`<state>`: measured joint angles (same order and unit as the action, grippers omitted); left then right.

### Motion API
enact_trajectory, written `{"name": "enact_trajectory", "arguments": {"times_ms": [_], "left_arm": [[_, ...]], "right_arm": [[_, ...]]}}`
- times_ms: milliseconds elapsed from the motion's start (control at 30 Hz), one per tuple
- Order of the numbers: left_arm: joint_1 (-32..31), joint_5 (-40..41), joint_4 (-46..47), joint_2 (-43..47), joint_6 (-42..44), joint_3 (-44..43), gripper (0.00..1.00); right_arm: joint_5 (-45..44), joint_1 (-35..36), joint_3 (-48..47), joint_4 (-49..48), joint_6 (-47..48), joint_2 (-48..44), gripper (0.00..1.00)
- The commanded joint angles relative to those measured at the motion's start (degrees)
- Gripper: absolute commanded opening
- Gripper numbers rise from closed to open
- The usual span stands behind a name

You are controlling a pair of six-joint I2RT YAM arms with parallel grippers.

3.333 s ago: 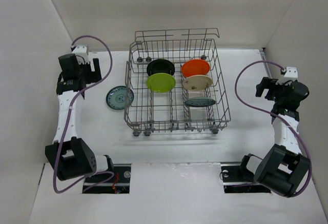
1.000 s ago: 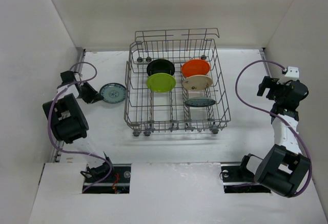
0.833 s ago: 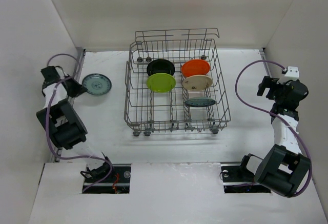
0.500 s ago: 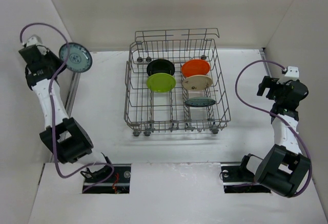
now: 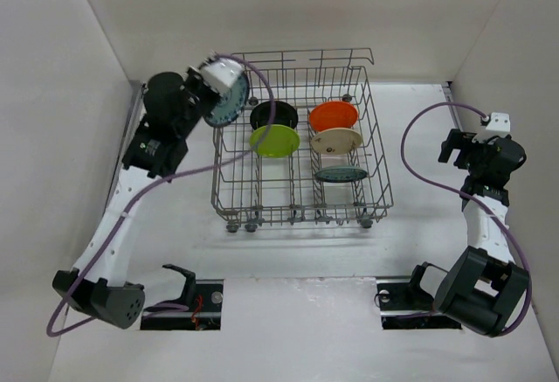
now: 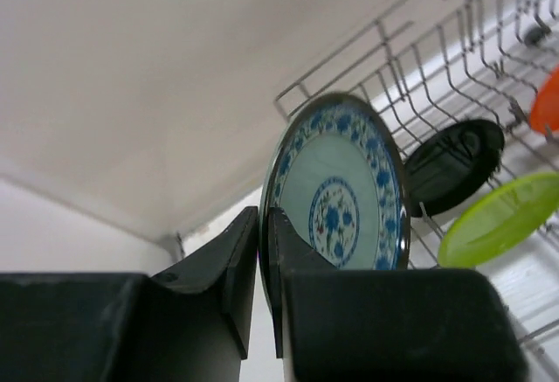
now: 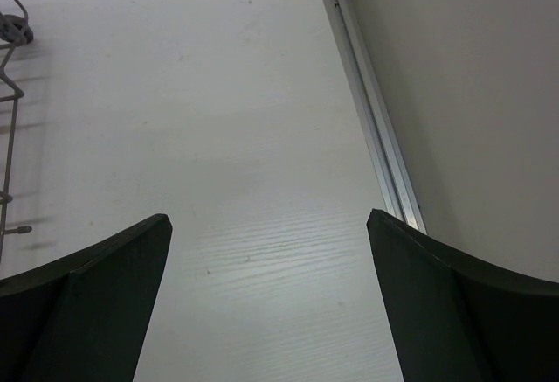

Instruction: Load the plates into the dish rack

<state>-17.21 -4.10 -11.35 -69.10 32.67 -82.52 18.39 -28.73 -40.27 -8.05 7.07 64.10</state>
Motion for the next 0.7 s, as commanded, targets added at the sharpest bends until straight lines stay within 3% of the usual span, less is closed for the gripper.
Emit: {"name": "enact_trajectory", "arguments": {"times_ms": [0,267,467,667], "left_arm": [[-7.94,5.24,5.20,4.23,19.95,5.25,0.08],[-20.79,5.07,5.90,9.07,30.87,15.54,0.08],[-24.84,2.44,7.40,10.21,35.97,19.32,0.08],[-24.93,-4.41,8.54,12.06,41.68,24.33,0.08]], "right_arm": [[-0.20,0.56,0.63,-3.46,-0.30,-1.96,1.00],[-0.38,0.56,0.98,-3.99,-0.57,-2.40,1.00],[-0.38,0.56,0.98,-3.99,-0.65,-2.40,1.00],[-0.29,0.56,0.98,-3.99,-0.74,-2.22,1.00]]}}
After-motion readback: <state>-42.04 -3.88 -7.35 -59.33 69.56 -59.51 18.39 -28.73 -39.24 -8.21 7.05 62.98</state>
